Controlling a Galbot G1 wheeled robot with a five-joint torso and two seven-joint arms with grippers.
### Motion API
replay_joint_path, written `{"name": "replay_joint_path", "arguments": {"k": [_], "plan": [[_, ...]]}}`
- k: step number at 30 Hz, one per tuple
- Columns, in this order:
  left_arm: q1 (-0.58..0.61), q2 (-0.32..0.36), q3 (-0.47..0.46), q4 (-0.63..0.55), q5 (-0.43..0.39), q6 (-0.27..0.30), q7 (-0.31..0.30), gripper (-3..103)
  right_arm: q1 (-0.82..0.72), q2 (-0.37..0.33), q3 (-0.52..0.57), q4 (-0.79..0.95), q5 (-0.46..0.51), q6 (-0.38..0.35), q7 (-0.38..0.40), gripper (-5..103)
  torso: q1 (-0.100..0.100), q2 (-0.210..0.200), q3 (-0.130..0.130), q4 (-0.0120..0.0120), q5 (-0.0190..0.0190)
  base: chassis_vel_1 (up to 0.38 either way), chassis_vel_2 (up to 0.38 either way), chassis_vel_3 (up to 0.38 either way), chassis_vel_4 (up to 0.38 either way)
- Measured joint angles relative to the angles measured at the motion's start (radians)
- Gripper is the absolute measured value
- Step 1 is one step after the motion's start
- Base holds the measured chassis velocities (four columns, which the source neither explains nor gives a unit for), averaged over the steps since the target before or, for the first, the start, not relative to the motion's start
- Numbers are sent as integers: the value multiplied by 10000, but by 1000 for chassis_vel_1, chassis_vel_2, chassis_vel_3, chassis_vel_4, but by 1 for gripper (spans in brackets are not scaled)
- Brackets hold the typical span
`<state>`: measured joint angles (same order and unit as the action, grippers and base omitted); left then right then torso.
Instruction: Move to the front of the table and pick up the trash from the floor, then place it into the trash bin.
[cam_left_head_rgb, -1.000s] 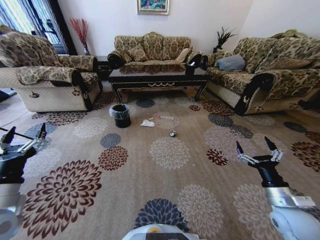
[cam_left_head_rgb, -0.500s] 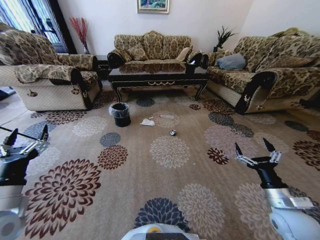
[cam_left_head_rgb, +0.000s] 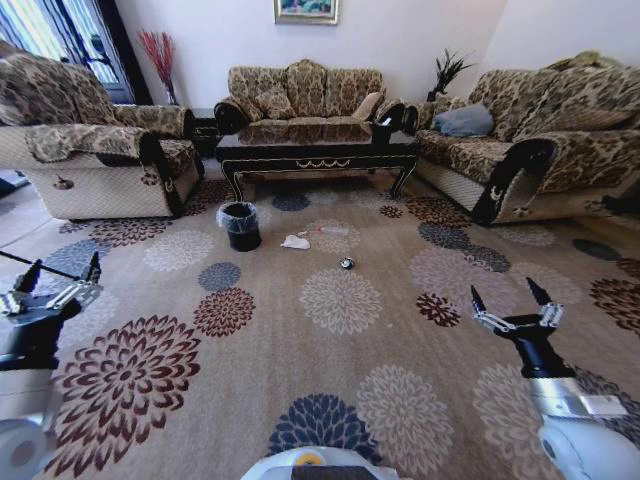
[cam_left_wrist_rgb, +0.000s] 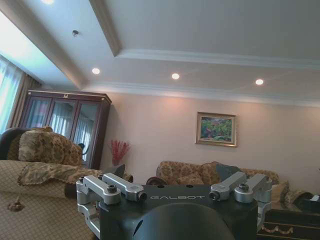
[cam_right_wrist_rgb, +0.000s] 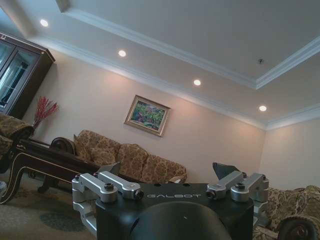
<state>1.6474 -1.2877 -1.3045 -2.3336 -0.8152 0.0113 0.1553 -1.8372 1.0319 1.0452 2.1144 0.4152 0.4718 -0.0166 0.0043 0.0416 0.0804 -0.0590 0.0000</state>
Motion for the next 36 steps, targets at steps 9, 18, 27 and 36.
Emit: {"name": "replay_joint_path", "arguments": {"k": [9,18,27,36], "plan": [[104,-55,353,871,995,-54,-418,100,112,2,-168,51,488,66,-135,100,-2,-40,-39,-1,-1,0,0,0,0],[593,-274,1258,2082,2323,565,-1364,100,289,-49,-451,-269,215,-78,16,100,6,-2,-9,0,-4,0,0,0,0],[756,77,1074,1080,1747,1123,-1399,100,479,-154,-694,-446,96,-97,-55,100,11,26,11,0,1,-13,1,5,0],[986,-52,690,973,1560,962,-818,100,731,-232,-983,-948,44,105,-221,100,15,43,27,-1,-1,-158,90,139,-74]]}}
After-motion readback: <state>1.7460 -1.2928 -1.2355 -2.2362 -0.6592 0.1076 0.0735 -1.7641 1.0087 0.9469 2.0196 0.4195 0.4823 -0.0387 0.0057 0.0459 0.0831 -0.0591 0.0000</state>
